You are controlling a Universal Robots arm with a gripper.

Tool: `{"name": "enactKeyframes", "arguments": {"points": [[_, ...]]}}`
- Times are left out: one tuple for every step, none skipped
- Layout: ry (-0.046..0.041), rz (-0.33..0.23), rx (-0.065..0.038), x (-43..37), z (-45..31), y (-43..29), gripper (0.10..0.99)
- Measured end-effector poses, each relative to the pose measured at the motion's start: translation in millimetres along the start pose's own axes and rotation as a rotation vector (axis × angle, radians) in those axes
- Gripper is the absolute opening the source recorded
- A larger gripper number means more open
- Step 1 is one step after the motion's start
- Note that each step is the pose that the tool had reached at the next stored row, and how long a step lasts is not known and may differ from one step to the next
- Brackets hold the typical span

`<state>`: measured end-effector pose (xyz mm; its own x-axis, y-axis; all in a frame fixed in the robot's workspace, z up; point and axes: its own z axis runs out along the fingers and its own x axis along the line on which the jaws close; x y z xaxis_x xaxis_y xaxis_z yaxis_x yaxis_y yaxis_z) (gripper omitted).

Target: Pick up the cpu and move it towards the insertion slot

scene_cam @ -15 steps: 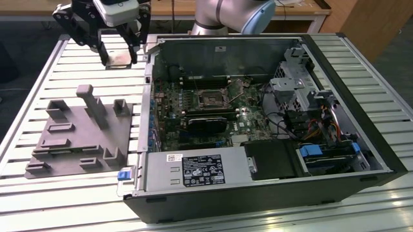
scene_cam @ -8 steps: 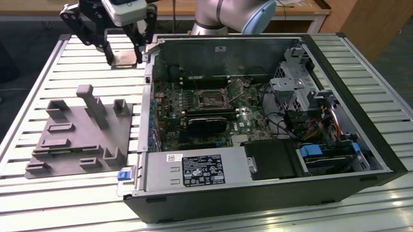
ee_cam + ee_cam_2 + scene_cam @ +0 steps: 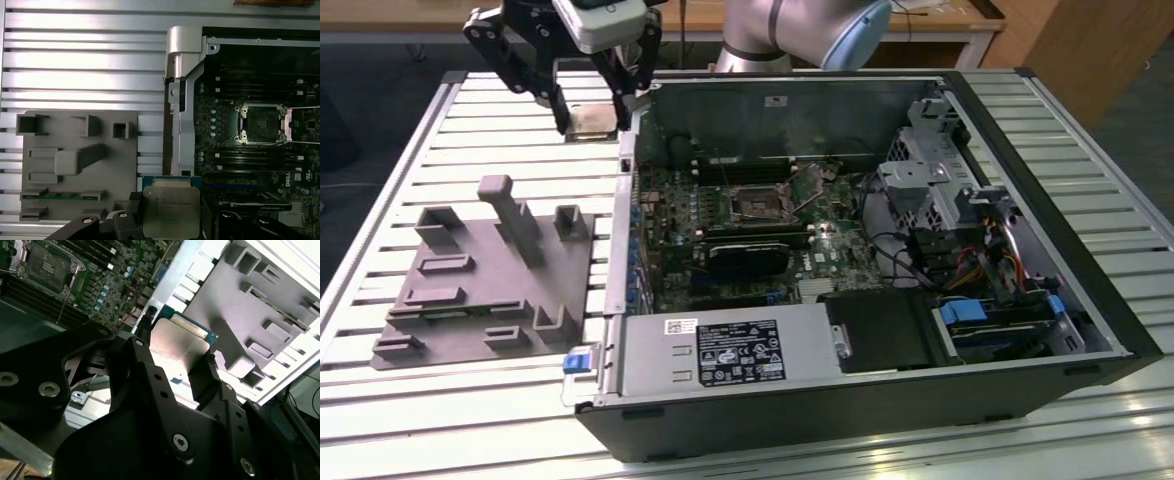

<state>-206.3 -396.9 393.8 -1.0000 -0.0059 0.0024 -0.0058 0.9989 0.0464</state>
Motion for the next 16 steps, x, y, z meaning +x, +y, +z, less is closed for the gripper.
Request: {"name": "enactKeyframes", "arguments": {"points": [[0.0,0.0,0.0,-1.4,0.0,0.1,0.545],[0.0,0.0,0.0,-2.8,0.0,0.2,0.545],[0.0,0.0,0.0,-4.2,0.0,0.3,0.545],[0.0,0.0,0.0,-5.5,0.0,0.4,0.545],[0.0,0.0,0.0,-7.0,0.0,0.5,0.545],[0.0,0.0,0.0,-8.4,0.0,0.6,0.545],[0.0,0.0,0.0,-9.9,0.0,0.7,0.545],[0.0,0.0,0.0,-11.3,0.0,0.8,0.545],[0.0,0.0,0.0,-12.9,0.0,0.9,0.545],[-0.0001,0.0,0.0,-14.5,0.0,1.1,0.545],[0.0,0.0,0.0,-16.1,0.0,1.2,0.545],[0.0,0.0,0.0,-17.7,0.0,1.3,0.545],[0.0,0.0,0.0,-19.2,0.0,1.5,0.545],[0.0,0.0,0.0,-21.1,0.0,1.6,0.545],[0.0,0.0,0.0,-24.0,0.0,1.7,0.545],[0.0,0.0,0.0,-26.8,0.0,2.0,0.545]]}}
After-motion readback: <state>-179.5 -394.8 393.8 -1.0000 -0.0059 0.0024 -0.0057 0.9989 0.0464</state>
